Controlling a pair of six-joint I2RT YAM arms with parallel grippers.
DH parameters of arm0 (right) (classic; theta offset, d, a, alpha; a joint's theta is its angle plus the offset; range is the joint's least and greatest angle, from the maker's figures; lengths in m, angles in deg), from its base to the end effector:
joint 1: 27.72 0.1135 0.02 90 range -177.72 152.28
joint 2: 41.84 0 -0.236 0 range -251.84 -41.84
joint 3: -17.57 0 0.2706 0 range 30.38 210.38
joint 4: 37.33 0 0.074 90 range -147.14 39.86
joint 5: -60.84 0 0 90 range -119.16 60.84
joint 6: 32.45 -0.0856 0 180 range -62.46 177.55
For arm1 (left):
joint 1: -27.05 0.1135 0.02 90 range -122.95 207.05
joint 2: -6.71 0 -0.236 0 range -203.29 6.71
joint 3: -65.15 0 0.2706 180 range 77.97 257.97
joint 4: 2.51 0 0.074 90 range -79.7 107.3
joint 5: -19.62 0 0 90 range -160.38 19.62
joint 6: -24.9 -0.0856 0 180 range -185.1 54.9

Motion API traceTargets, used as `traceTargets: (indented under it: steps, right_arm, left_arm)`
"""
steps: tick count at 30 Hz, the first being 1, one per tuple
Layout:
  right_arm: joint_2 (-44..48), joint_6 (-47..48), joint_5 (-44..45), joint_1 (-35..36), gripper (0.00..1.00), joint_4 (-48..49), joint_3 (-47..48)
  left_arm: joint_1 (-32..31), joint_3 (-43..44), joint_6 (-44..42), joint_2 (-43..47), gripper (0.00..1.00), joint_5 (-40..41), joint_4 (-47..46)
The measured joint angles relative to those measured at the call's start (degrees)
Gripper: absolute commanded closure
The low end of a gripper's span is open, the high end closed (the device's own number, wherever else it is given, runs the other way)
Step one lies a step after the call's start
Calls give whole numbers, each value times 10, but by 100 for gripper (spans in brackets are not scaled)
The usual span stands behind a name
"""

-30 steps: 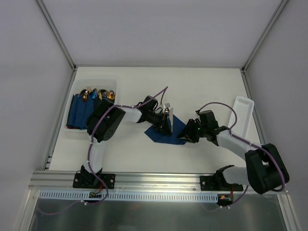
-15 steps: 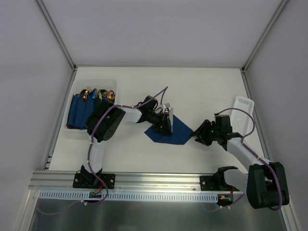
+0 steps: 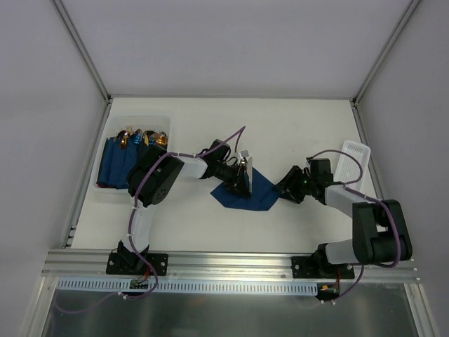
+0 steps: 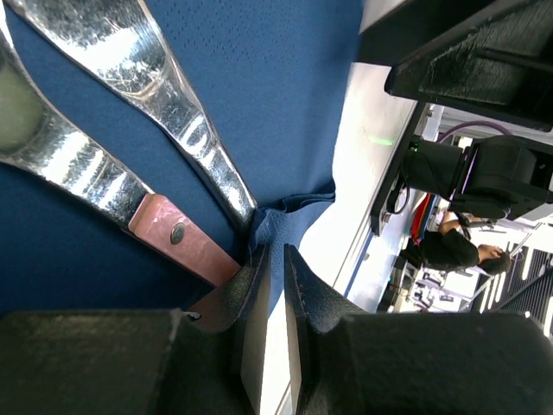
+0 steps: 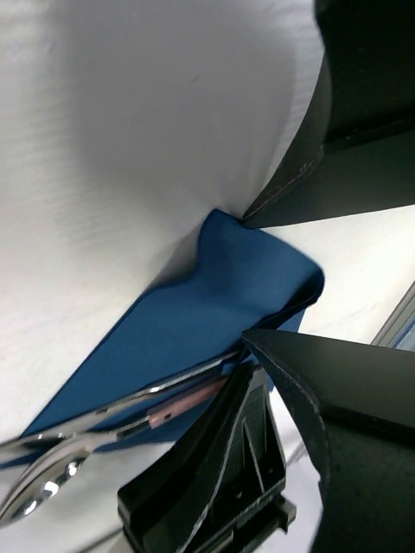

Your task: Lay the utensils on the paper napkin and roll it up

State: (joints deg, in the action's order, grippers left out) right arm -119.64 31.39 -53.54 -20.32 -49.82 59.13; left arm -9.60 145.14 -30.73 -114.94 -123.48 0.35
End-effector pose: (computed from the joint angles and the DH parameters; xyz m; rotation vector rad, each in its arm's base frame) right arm 0.2817 0.0722 0.0700 0.2036 2.4614 0.7768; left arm 0.3085 -0.3148 0.0466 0.5789 2.5137 -1.6415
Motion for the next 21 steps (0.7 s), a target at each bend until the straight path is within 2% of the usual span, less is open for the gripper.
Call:
traceTargets:
  steps: [11,21]
  right_arm:
    - [-98,-47,-90,23,44,164,5]
    - [-96,-54,-107,68,43,206,-19]
  left_arm:
    - [4,2,0,-3,87,-5,1]
    - [4,2,0,-3,87,-5,1]
